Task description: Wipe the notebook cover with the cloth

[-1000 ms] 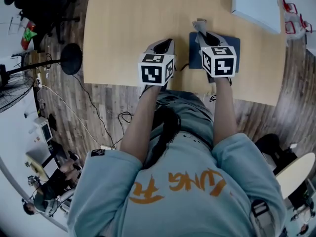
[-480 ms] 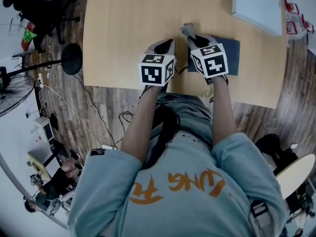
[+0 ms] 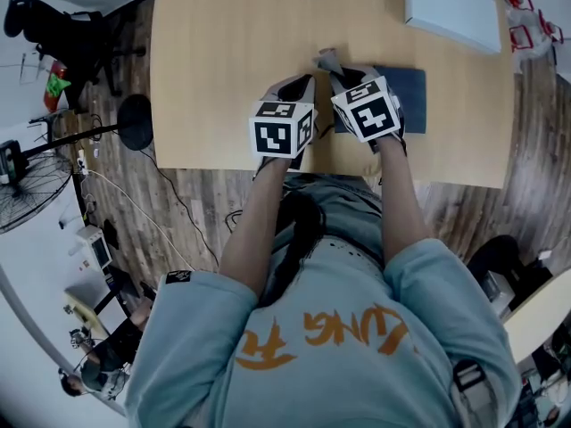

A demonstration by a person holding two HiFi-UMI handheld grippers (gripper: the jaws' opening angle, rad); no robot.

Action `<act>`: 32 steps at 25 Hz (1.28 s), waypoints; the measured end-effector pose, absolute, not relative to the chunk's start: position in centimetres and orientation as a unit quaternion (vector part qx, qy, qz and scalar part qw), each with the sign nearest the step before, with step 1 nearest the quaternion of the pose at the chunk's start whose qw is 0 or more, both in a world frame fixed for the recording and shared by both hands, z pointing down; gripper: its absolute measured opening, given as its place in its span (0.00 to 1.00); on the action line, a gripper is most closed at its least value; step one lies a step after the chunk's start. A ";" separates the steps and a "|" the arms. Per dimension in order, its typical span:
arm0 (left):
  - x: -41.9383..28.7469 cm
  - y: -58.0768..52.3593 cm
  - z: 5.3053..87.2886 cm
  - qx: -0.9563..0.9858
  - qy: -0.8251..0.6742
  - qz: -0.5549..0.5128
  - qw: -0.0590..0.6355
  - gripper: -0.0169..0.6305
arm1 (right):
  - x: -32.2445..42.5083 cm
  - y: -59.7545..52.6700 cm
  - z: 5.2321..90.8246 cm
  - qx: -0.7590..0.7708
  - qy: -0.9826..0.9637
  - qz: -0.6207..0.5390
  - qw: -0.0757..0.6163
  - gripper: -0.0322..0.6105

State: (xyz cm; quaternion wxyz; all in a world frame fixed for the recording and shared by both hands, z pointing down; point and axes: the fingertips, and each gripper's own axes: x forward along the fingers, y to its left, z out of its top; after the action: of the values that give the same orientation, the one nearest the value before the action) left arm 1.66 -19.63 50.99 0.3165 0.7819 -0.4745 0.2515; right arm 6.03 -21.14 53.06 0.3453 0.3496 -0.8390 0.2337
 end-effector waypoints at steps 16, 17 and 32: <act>3.9 -19.4 51.3 0.795 -0.451 0.257 0.315 0.05 | 9.9 -21.8 52.9 0.402 -0.818 0.240 0.334 0.10; 4.0 -19.4 51.4 0.796 -0.449 0.257 0.315 0.05 | 10.1 -21.8 53.0 0.405 -0.816 0.241 0.335 0.10; 5.8 -19.3 51.8 0.807 -0.425 0.262 0.315 0.05 | 13.6 -22.0 52.9 0.458 -0.787 0.242 0.334 0.10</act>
State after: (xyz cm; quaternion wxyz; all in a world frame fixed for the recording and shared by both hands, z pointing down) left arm 5.85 -19.30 51.79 0.3148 0.8071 -0.4251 0.2621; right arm 13.58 -22.04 52.91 0.3344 0.4579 -0.7873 0.2420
